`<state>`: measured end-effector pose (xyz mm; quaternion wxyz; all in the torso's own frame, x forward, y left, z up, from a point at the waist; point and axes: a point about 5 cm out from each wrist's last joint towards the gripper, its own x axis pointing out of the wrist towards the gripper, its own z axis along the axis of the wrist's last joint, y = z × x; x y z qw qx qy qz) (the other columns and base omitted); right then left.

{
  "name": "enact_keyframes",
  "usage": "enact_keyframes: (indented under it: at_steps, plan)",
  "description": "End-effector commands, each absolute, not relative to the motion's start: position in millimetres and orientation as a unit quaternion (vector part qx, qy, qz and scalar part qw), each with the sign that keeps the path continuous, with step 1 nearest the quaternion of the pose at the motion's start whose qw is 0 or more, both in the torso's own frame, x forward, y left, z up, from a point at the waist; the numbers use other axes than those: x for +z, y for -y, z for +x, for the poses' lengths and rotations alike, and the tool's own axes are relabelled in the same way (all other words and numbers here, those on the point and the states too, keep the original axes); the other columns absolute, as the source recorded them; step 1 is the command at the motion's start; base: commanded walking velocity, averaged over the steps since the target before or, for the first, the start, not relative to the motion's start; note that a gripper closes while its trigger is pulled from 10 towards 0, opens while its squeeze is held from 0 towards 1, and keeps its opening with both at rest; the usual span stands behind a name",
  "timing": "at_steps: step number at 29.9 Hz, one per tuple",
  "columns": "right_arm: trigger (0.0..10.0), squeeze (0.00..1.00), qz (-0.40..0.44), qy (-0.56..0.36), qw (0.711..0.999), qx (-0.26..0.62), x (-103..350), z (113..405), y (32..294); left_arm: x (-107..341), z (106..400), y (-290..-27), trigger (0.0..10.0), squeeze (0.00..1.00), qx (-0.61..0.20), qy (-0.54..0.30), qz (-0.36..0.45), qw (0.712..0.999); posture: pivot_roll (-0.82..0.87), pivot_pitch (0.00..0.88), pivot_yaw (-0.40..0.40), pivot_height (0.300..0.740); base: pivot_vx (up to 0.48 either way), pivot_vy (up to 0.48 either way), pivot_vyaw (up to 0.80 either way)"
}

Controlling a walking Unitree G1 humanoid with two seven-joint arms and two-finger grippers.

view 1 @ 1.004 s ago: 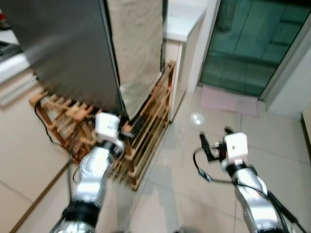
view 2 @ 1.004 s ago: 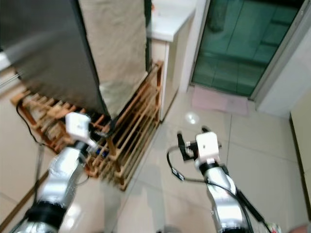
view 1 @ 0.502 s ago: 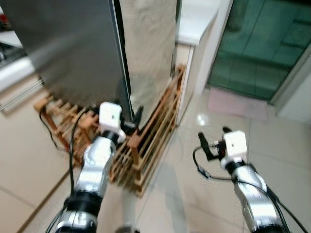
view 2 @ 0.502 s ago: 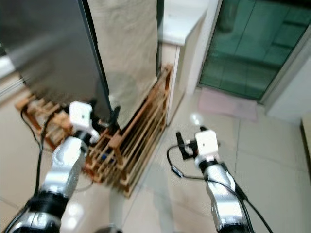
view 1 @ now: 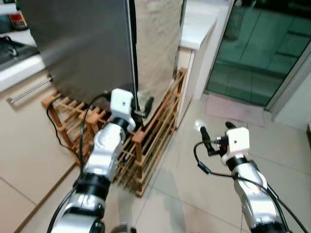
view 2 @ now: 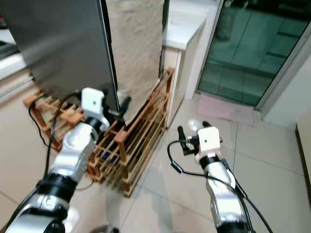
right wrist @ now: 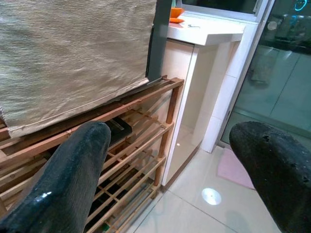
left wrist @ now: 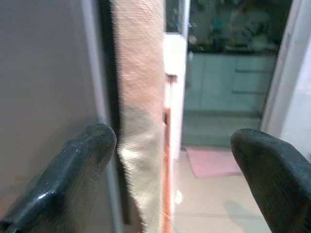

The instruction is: Restocking fridge

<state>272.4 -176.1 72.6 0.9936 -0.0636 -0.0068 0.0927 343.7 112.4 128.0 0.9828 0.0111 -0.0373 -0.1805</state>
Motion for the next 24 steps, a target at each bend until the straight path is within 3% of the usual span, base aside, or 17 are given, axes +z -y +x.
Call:
enact_keyframes:
  at_steps: [1, 24]
  plan:
    - [10.0, 0.00, -0.061, 0.014, 0.994, 0.092, 77, 275, 176, 126, 348, -107, 10.0, 0.00, -0.179, 0.017, 0.011, 0.984, -0.05, 0.000, -0.011, 0.711, 0.000, 0.000, 0.00]
    - [10.0, 0.00, -0.072, -0.004, 0.993, 0.093, 72, 264, 185, 147, 384, -88, 10.0, 0.00, -0.113, -0.028, -0.025, 0.993, -0.09, 0.000, -0.018, 0.711, 0.000, 0.000, 0.00]
